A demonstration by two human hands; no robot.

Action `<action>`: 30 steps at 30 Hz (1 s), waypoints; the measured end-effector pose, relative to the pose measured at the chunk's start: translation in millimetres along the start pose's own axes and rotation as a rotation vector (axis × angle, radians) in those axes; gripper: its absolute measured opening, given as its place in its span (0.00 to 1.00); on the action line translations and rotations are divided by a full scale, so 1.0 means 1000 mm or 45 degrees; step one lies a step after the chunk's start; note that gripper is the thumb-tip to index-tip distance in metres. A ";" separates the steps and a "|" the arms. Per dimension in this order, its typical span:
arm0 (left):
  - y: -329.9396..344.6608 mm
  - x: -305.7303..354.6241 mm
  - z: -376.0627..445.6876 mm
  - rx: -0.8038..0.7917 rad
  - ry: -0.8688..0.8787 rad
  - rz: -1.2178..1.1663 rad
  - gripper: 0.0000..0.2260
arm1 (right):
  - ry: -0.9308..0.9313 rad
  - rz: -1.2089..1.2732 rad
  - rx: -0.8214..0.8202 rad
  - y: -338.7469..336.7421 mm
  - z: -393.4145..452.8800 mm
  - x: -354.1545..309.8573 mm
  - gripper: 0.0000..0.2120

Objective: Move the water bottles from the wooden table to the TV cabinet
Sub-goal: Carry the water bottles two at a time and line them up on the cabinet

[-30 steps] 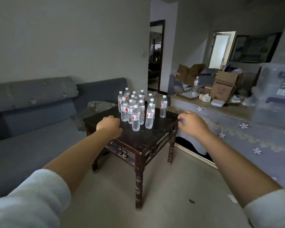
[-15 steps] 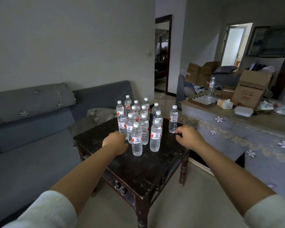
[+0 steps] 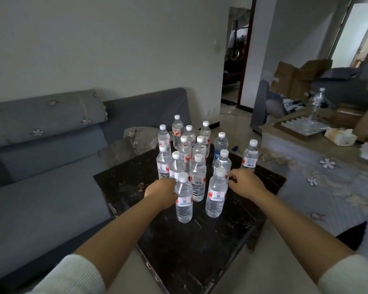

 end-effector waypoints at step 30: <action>0.051 0.004 0.128 -0.249 0.220 0.056 0.16 | 0.270 -0.025 -0.098 0.068 0.093 0.000 0.15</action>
Point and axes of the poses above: each hand's wrist, its own z-axis towards the middle knuckle, its own y-axis out of the palm, x = y × z, the point moved 8 cm from there along z, towards the middle knuckle, and after that the axes turned 13 degrees about -z, right-handed, at the moved point
